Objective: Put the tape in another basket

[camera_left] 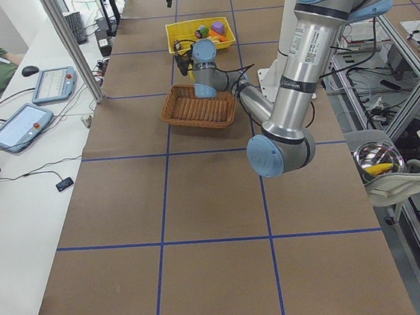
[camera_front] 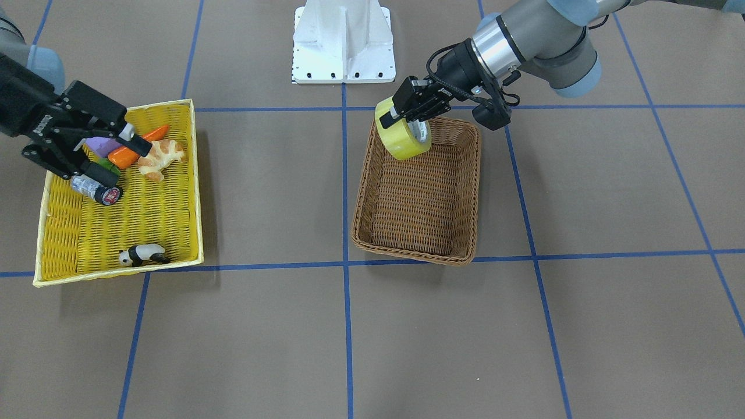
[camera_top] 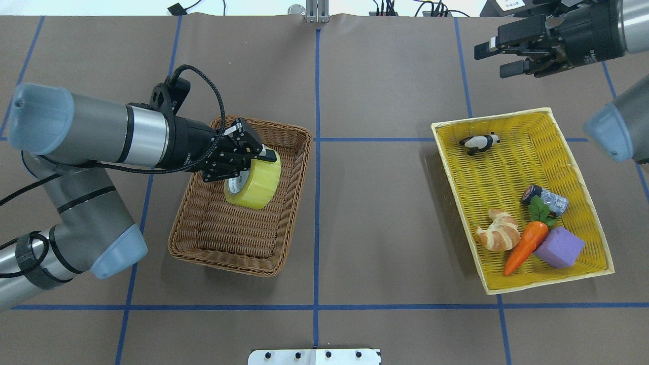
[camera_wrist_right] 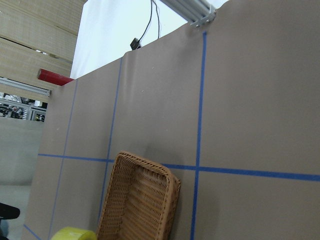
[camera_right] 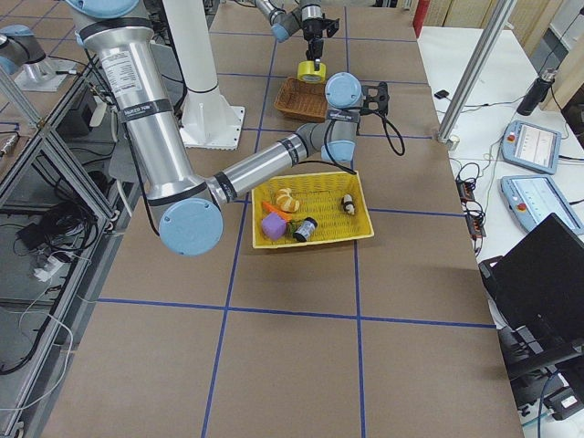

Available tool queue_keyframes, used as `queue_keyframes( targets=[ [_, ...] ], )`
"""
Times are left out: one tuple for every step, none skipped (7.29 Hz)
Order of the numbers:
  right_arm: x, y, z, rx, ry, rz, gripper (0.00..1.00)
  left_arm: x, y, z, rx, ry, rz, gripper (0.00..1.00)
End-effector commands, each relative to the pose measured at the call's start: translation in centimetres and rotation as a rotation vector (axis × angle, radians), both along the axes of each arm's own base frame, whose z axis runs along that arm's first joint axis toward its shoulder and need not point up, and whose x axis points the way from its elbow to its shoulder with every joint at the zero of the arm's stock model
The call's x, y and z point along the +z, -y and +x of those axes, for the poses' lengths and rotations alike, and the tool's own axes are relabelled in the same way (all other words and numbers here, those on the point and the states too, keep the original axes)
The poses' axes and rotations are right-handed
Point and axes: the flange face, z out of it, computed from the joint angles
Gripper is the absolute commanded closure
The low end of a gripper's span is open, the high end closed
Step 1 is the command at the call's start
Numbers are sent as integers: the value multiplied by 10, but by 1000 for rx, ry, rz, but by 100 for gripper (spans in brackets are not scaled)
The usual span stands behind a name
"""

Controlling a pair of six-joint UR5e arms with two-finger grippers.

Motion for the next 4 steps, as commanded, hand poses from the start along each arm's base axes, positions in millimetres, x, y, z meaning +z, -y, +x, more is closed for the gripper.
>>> queue_keyframes(
  targets=[
    [42, 26, 41, 9, -210, 68, 0, 16, 12, 15, 17, 205, 38, 100],
    [55, 36, 55, -13, -293, 99, 0, 22, 16, 25, 43, 298, 74, 100],
    [68, 43, 68, -31, -366, 117, 0, 24, 25, 39, 46, 355, 85, 100],
    [84, 46, 77, -53, -432, 142, 0, 35, 29, 76, 29, 407, 83, 100]
  ],
)
